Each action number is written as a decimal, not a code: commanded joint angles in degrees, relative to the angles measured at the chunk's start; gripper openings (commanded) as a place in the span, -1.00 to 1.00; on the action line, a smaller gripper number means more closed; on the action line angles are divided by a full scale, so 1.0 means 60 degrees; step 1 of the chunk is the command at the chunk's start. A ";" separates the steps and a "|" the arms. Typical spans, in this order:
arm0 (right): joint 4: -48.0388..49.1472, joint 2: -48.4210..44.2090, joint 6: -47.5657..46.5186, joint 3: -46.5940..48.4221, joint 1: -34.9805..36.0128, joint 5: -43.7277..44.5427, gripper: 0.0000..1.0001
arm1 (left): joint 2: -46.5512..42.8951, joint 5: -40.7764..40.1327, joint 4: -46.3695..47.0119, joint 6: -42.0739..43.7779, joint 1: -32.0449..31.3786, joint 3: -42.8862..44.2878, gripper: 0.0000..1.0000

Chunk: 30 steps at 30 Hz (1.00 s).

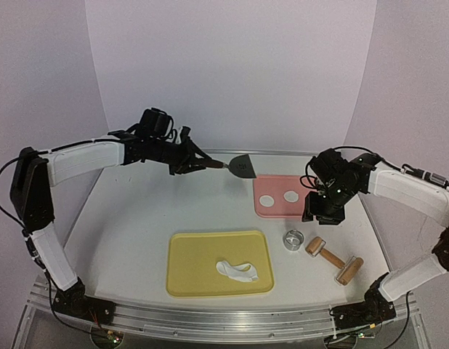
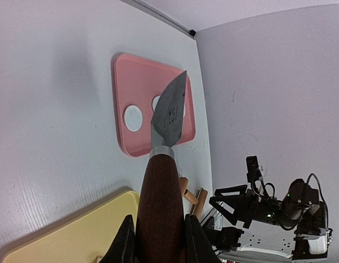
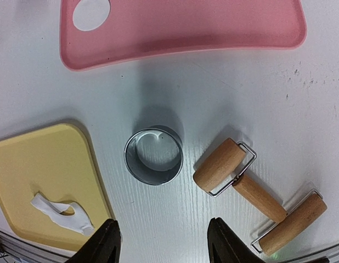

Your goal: Roll out the dumpling wrappers from the dough

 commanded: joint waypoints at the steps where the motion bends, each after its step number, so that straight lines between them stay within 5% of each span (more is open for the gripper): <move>1: 0.0492 0.0120 -0.0046 0.0216 -0.0013 -0.0284 0.11 | -0.2147 -0.0715 0.0775 -0.0561 0.0869 -0.2332 -1.00; 13: 0.1247 0.0214 -0.0014 0.0002 -0.0009 -0.0581 0.11 | -0.6554 -0.2037 0.0517 -0.1882 0.2349 -0.7394 -1.00; 27: 0.1384 -0.0082 0.0043 -0.0480 -0.0007 -0.0573 0.11 | -0.7716 -0.2522 0.1245 -0.2325 0.2395 -0.9934 -0.99; 30: 0.1397 -0.0185 0.0038 -0.0654 -0.0009 -0.0489 0.11 | -0.7855 -0.2671 0.0992 -0.2321 0.2395 -1.0192 -0.79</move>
